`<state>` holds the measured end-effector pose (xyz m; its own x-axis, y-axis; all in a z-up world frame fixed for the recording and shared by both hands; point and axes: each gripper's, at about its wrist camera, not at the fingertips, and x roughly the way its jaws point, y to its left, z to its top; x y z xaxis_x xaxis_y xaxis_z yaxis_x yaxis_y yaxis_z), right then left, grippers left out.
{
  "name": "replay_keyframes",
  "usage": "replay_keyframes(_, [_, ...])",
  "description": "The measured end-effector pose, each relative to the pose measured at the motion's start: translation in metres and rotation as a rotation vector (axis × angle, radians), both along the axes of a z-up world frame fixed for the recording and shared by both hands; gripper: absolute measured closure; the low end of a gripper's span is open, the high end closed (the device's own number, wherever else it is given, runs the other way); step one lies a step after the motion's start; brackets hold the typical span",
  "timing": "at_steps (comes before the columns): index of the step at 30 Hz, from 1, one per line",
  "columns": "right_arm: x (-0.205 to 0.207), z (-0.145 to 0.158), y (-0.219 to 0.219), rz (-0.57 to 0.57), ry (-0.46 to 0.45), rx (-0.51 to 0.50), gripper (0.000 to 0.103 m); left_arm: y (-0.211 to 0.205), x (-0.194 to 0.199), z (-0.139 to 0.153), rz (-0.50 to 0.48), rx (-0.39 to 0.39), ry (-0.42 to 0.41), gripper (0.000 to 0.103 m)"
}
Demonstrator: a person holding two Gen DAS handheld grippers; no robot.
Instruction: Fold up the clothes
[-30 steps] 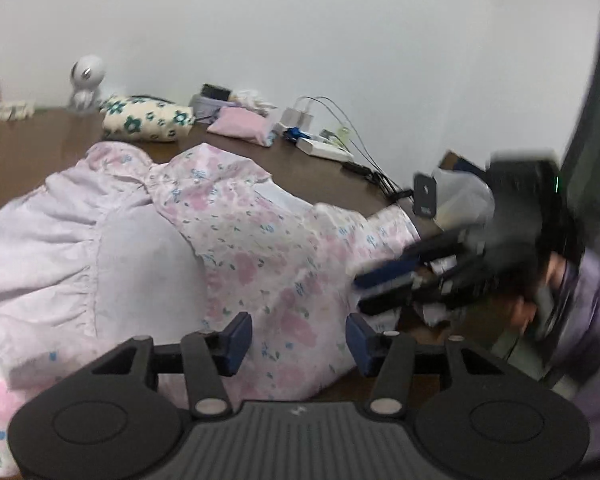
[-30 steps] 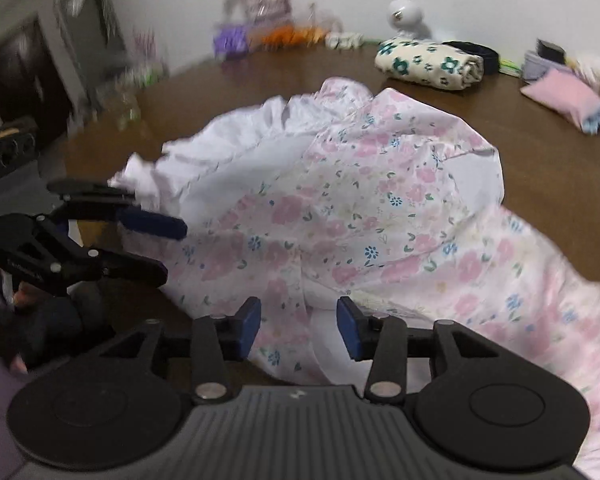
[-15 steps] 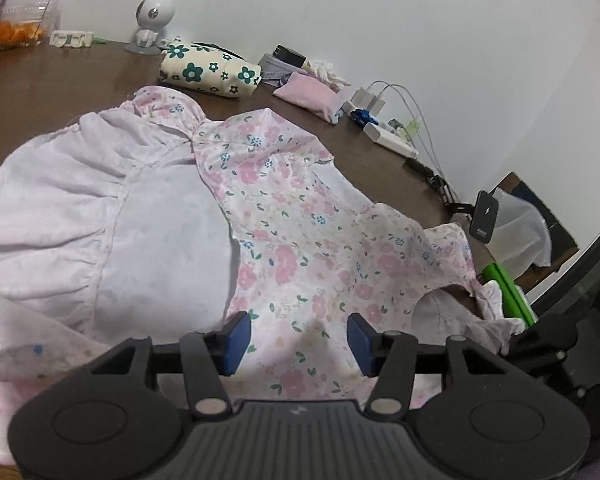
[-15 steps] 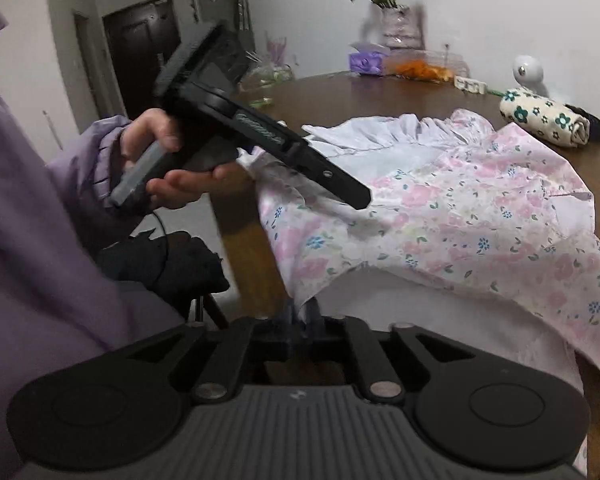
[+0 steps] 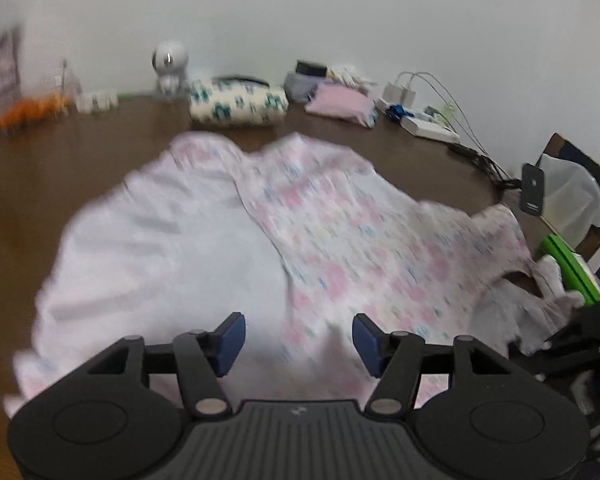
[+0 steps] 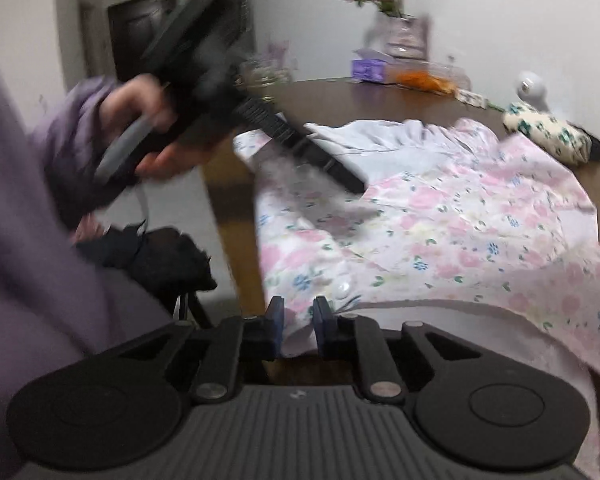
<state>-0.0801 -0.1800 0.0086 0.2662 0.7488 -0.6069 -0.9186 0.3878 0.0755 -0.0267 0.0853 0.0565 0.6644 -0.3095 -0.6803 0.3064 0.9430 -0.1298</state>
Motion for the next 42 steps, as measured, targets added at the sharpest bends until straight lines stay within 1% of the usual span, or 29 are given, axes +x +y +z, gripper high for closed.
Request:
replay_keyframes(1, [0.000, 0.006, -0.004, -0.013, -0.016, 0.003, 0.063, -0.001, 0.007, 0.007, -0.016, 0.019, -0.012, 0.040])
replay_keyframes(2, [0.002, 0.014, -0.010, -0.051, -0.041, 0.021, 0.050, -0.002, 0.014, 0.012, -0.030, 0.034, -0.019, 0.038])
replay_keyframes(4, [0.015, 0.032, -0.021, -0.162, -0.089, 0.077, 0.050, -0.010, 0.032, 0.006, -0.043, 0.035, 0.011, 0.038])
replay_keyframes(5, [0.025, 0.041, -0.026, -0.237, -0.106, 0.103, 0.050, -0.014, 0.041, 0.003, -0.050, 0.036, 0.026, 0.040])
replay_keyframes(6, [0.043, 0.047, -0.029, -0.350, -0.109, 0.125, 0.051, -0.017, 0.050, 0.000, -0.056, 0.037, 0.041, 0.047])
replay_keyframes(7, [0.062, 0.050, -0.030, -0.465, -0.107, 0.127, 0.055, -0.021, 0.058, -0.004, -0.065, 0.036, 0.055, 0.061])
replay_keyframes(8, [0.083, 0.051, -0.029, -0.575, -0.104, 0.101, 0.065, -0.024, 0.059, -0.009, -0.082, 0.031, 0.066, 0.069])
replay_keyframes(9, [0.100, 0.049, -0.028, -0.669, -0.106, 0.067, 0.070, -0.027, 0.060, -0.014, -0.098, 0.026, 0.076, 0.081])
replay_keyframes(10, [0.113, 0.045, -0.024, -0.721, -0.116, 0.017, 0.072, -0.028, 0.057, -0.018, -0.109, 0.019, 0.072, 0.088])
replay_keyframes(12, [0.132, 0.034, -0.016, -0.759, -0.112, -0.071, 0.072, -0.027, 0.050, -0.025, -0.117, 0.012, 0.047, 0.100])
replay_keyframes(13, [0.138, 0.026, -0.013, -0.771, -0.097, -0.104, 0.072, -0.024, 0.048, -0.027, -0.096, 0.006, 0.032, 0.101])
replay_keyframes(15, [0.145, 0.012, -0.007, -0.776, -0.063, -0.144, 0.091, -0.016, 0.046, -0.029, -0.044, -0.026, 0.002, 0.102])
replay_keyframes(16, [0.143, 0.009, -0.005, -0.774, -0.053, -0.147, 0.097, -0.010, 0.046, -0.030, -0.016, -0.051, -0.001, 0.101])
replay_keyframes(17, [0.140, 0.008, -0.004, -0.772, -0.048, -0.143, 0.098, -0.004, 0.047, -0.031, 0.011, -0.073, -0.001, 0.101])
replay_keyframes(19, [0.126, 0.014, -0.004, -0.764, -0.058, -0.110, 0.098, 0.002, 0.049, -0.036, 0.049, -0.083, 0.019, 0.093])
replay_keyframes(20, [0.119, 0.018, -0.005, -0.757, -0.059, -0.100, 0.094, 0.004, 0.048, -0.038, 0.060, -0.081, 0.025, 0.091])
replay_keyframes(21, [0.110, 0.021, -0.007, -0.746, -0.069, -0.096, 0.090, 0.005, 0.043, -0.038, 0.061, -0.082, 0.013, 0.081])
replay_keyframes(22, [0.098, 0.024, -0.009, -0.727, -0.094, -0.103, 0.075, 0.005, 0.037, -0.036, 0.056, -0.078, 0.010, 0.068])
replay_keyframes(23, [0.086, 0.027, -0.012, -0.708, -0.118, -0.111, 0.058, 0.006, 0.030, -0.034, 0.040, -0.080, -0.005, 0.062])
replay_keyframes(24, [0.074, 0.029, -0.014, -0.689, -0.143, -0.118, 0.055, 0.007, 0.022, -0.032, 0.025, -0.082, -0.020, 0.056])
replay_keyframes(26, [0.051, 0.028, -0.023, -0.649, -0.164, -0.152, 0.054, 0.008, 0.011, -0.032, 0.007, -0.077, -0.031, 0.055])
replay_keyframes(27, [0.042, 0.024, -0.028, -0.637, -0.168, -0.178, 0.055, 0.007, 0.007, -0.033, 0.001, -0.072, -0.030, 0.055])
replay_keyframes(30, [0.031, 0.009, -0.037, -0.662, -0.193, -0.260, 0.063, 0.005, -0.004, -0.037, -0.006, -0.053, -0.026, 0.055])
replay_keyframes(32, [0.030, 0.007, -0.042, -0.690, -0.215, -0.263, 0.069, 0.003, -0.011, -0.041, -0.004, -0.031, -0.054, 0.053])
replay_keyframes(34, [0.034, 0.005, -0.045, -0.721, -0.225, -0.261, 0.071, 0.003, -0.016, -0.043, 0.007, -0.024, -0.075, 0.052])
replay_keyframes(36, [0.041, 0.003, -0.045, -0.718, -0.210, -0.251, 0.085, 0.004, -0.020, -0.044, 0.020, -0.025, -0.089, 0.052])
replay_keyframes(37, [0.044, 0.002, -0.045, -0.714, -0.203, -0.250, 0.099, 0.003, -0.021, -0.044, 0.024, -0.020, -0.094, 0.052])
replay_keyframes(38, [0.044, 0.004, -0.043, -0.706, -0.207, -0.253, 0.100, 0.002, -0.023, -0.045, 0.028, -0.013, -0.100, 0.052])
replay_keyframes(42, [0.026, 0.027, -0.039, -0.694, -0.287, -0.236, 0.102, 0.000, -0.025, -0.045, 0.033, 0.009, -0.105, 0.051])
